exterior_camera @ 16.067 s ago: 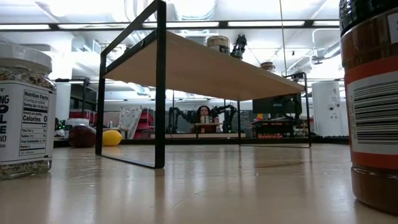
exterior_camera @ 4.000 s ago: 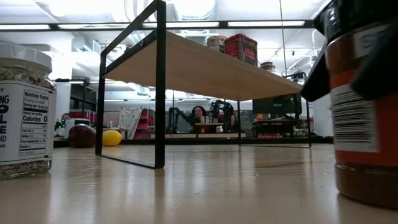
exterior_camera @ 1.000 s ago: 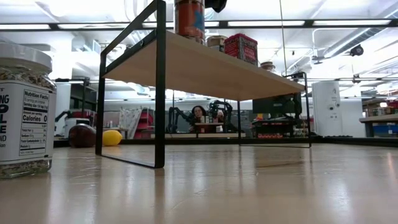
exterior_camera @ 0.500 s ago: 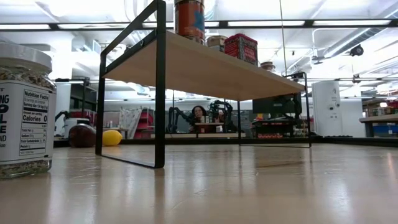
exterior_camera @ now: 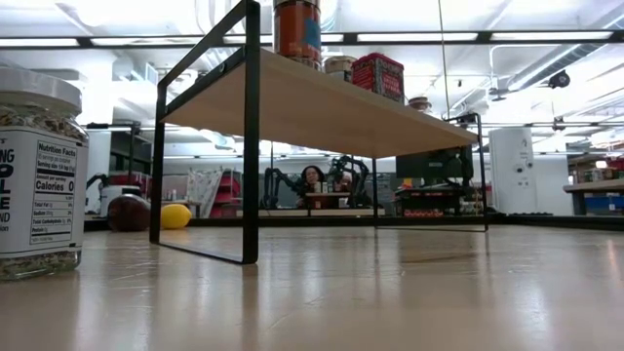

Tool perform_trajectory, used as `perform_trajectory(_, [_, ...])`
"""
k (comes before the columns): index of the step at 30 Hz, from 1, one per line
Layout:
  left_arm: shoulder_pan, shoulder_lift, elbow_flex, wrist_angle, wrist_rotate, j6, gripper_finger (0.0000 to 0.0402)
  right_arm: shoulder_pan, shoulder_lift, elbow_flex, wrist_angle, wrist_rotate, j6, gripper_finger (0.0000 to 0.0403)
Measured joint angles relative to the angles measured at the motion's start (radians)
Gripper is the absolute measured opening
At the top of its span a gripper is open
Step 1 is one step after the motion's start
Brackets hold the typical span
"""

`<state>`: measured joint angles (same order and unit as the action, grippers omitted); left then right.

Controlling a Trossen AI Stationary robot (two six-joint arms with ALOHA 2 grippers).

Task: Shelf spices
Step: Put the white seasoning bottle on the shelf

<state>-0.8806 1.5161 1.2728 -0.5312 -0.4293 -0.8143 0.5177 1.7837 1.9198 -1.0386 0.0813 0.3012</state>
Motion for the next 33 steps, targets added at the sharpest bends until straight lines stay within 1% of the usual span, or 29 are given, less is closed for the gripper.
perform_trajectory(2, [-0.009,0.011,0.0,-0.017,-0.014,-0.024,0.0164,0.066,0.012,-0.046,0.002,0.072,0.045,0.0278])
perform_trajectory(5, [-0.008,0.036,0.0,-0.077,-0.017,-0.082,0.0164,0.156,0.027,-0.13,0.065,0.258,0.114,0.0267])
perform_trajectory(7, [-0.006,0.053,0.0,-0.134,0.002,-0.124,0.0165,0.208,0.039,-0.188,0.131,0.374,0.156,0.0261])
perform_trajectory(8, [-0.004,0.06,0.0,-0.165,0.022,-0.142,0.0164,0.228,0.048,-0.212,0.163,0.415,0.17,0.0258])
perform_trajectory(11, [-0.001,0.074,0.001,-0.261,0.086,-0.187,0.0164,0.277,0.074,-0.28,0.295,0.491,0.201,0.0252])
perform_trajectory(14, [0.001,0.076,0.001,-0.324,0.136,-0.237,0.0164,0.304,0.099,-0.33,0.395,0.518,0.207,0.0247])
perform_trajectory(16, [0.0,0.076,0.001,-0.343,0.156,-0.261,0.0164,0.308,0.117,-0.343,0.413,0.528,0.219,0.0244])
perform_trajectory(21, [0.004,0.076,-0.043,-0.344,0.156,-0.284,0.0164,0.306,0.163,-0.345,0.428,0.592,0.224,0.0235])
perform_trajectory(27, [0.024,0.076,-0.14,-0.347,0.157,-0.352,0.0165,0.307,0.18,-0.345,0.434,0.6,0.225,0.0227])
perform_trajectory(29, [0.034,0.076,-0.167,-0.315,0.152,-0.371,0.0171,0.307,0.18,-0.345,0.434,0.6,0.224,0.0226])
perform_trajectory(31, [0.049,0.076,-0.196,-0.245,0.152,-0.372,0.0182,0.307,0.179,-0.345,0.435,0.6,0.224,0.0227])
perform_trajectory(33, [0.053,0.076,-0.218,-0.17,0.15,-0.328,0.02,0.307,0.178,-0.345,0.436,0.6,0.223,0.023])
